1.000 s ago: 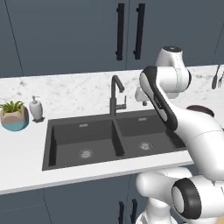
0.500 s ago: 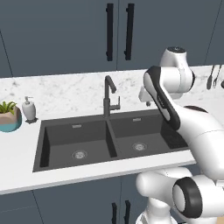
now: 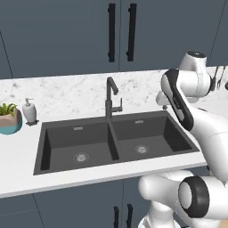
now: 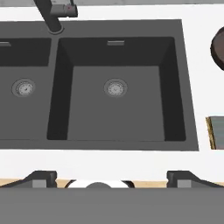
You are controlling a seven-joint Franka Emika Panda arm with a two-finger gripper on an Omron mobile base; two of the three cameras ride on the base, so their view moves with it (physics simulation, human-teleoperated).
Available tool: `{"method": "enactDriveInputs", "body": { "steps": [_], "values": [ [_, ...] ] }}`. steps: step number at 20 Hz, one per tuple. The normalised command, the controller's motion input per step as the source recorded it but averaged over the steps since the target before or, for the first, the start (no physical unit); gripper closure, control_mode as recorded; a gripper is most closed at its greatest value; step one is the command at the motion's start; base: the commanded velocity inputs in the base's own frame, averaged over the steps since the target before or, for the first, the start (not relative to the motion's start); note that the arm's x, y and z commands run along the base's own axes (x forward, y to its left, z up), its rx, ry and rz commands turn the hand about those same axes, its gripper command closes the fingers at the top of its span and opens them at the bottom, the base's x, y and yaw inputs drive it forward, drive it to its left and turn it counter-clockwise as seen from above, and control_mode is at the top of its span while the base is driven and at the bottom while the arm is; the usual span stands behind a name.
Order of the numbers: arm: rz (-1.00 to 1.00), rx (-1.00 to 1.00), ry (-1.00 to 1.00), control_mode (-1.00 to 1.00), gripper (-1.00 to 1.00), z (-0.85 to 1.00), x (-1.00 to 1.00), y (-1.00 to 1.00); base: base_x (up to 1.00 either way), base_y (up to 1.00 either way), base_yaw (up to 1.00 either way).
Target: Pick the pan and sponge and place them into the sink. Then turn on the water.
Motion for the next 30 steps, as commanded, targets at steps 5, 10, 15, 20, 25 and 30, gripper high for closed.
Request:
{"method": "enactDriveInputs", "body": {
  "steps": [5,10,15,20,25,30],
  "values": [
    [0.0,0.0,0.0,-1.0,-1.0,-0.21,0.0,-0.63,0.0,0.0,0.0],
    [0.0,0.0,0.0,-1.0,-1.0,-0.35,0.0,-0.68,0.0,0.0,0.0],
    [0.0,0.0,0.0,-1.0,-1.0,-0.38,0.0,-0.62,0.0,0.0,0.0],
    [0.01,0.0,0.0,-1.0,-1.0,-0.36,0.0,-0.58,0.0,0.0,0.0],
    [0.02,0.0,0.0,-1.0,-1.0,-0.31,0.0,-0.53,0.0,0.0,0.0],
    [0.03,-0.01,0.0,-1.0,-1.0,-0.26,0.02,-0.52,0.0,0.0,0.0]
  ]
}}
